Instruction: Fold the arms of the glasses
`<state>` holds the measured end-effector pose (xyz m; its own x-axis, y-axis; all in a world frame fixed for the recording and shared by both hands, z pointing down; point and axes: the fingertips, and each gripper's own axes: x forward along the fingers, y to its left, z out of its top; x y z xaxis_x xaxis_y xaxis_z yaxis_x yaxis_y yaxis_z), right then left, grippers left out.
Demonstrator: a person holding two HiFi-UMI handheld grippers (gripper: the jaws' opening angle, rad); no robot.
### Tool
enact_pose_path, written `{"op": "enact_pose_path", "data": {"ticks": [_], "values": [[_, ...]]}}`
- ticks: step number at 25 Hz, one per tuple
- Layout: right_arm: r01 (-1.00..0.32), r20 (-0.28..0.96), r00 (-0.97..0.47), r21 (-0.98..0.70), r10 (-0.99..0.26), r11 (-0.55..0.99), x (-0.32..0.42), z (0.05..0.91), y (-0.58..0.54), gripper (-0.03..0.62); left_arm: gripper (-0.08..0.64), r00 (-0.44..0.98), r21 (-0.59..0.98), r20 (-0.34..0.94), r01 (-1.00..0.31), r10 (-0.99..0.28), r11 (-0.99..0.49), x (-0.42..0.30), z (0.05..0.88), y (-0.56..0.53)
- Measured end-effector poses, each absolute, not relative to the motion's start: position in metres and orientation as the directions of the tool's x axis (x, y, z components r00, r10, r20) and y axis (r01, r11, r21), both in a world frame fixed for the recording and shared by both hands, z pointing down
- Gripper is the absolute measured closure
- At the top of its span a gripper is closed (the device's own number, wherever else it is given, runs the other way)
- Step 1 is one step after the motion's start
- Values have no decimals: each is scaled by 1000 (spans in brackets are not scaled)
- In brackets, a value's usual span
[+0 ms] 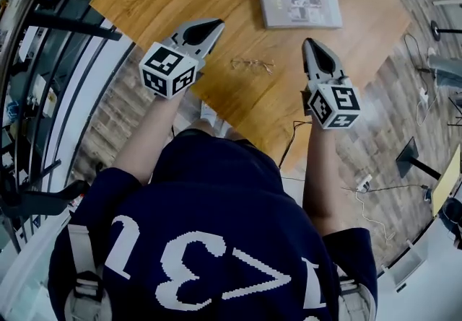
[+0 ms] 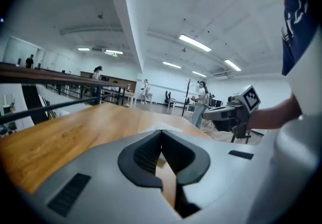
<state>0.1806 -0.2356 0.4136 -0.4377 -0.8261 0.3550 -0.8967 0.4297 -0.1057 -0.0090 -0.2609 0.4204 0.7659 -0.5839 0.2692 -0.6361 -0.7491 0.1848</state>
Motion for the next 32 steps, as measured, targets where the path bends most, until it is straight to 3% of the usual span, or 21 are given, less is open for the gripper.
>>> {"op": "enact_pose_path", "data": {"ticks": [6,13,32], "values": [[-940,151,-341,-62,-928,336,193,326,-226,569,545,739,64,141,-671,-659,-739,-17,346,-267],[-956,23,-286,-69,-958,284,200,266,-211,569,545,720,29,60,-693,-691,-720,-26,297,-265],[-976,-46,-218,-13,-975,219,191,229,-193,569,545,692,20,-33,-721,-721,-693,-39,256,-258]]}}
